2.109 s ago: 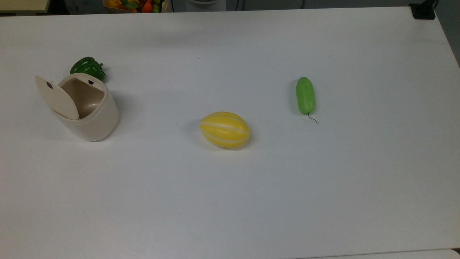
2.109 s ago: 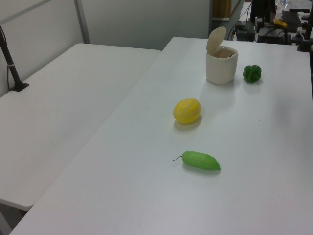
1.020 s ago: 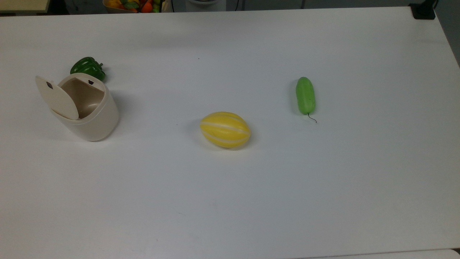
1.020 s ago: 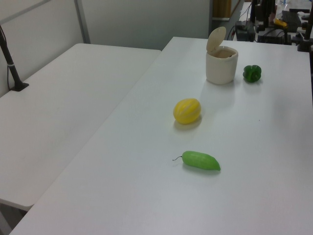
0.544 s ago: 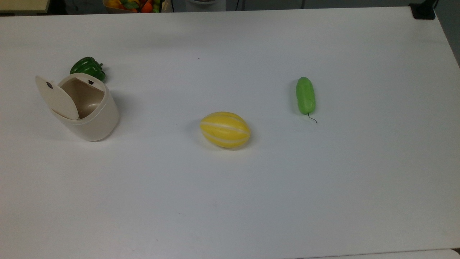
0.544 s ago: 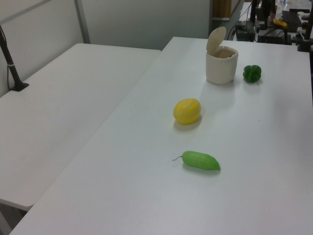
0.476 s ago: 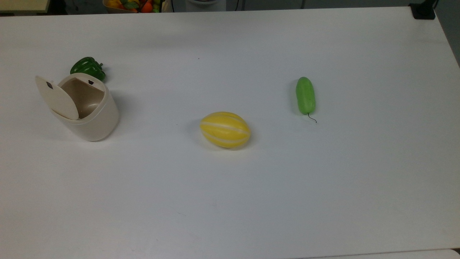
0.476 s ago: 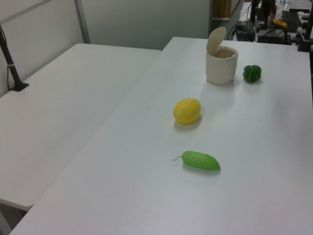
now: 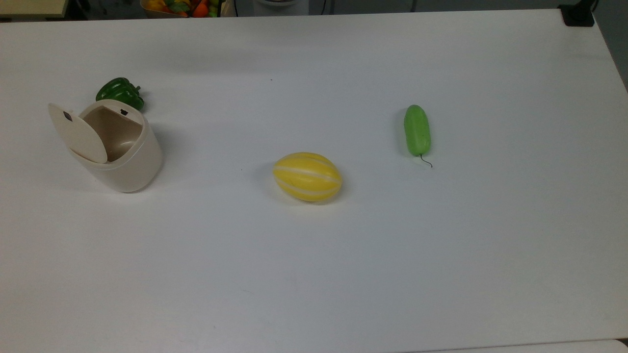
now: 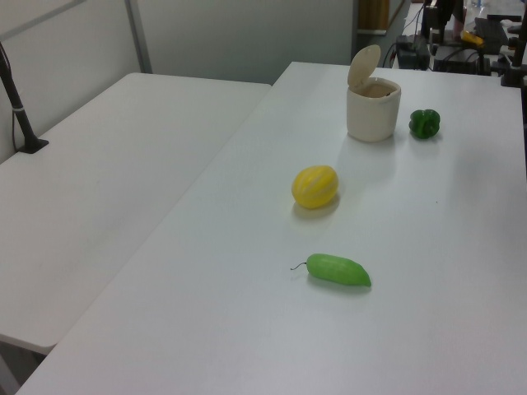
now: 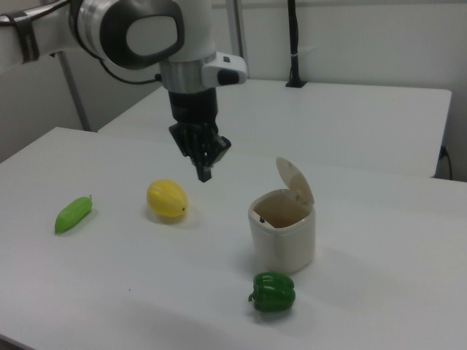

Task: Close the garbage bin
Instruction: 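Move the gripper over to the open lid of the cream bin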

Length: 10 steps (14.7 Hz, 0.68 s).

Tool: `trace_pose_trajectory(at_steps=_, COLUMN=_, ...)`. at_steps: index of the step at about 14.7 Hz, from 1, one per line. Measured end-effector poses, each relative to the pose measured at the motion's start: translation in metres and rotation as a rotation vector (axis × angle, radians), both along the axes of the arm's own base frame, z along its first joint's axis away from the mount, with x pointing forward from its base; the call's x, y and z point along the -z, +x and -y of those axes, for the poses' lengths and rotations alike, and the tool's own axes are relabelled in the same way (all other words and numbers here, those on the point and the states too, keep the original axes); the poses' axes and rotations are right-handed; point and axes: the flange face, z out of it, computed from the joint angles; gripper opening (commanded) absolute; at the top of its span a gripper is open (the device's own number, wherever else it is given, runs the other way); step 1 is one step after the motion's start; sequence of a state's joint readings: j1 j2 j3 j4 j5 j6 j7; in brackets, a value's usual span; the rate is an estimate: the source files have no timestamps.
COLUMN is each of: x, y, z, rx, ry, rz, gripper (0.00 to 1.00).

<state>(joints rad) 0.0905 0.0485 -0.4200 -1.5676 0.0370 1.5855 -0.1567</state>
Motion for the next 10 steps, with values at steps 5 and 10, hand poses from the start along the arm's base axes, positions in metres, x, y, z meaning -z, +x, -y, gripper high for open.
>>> trace_pose_trajectory(at_steps=5, x=0.010, y=0.027, z=0.038, rx=0.212, ry=-0.042, rz=0.141, gripper=0.03)
trace_pose_trajectory(at_steps=10, x=0.015, y=0.047, z=0.064, rx=0.395, ry=-0.072, rz=0.271, gripper=0.02)
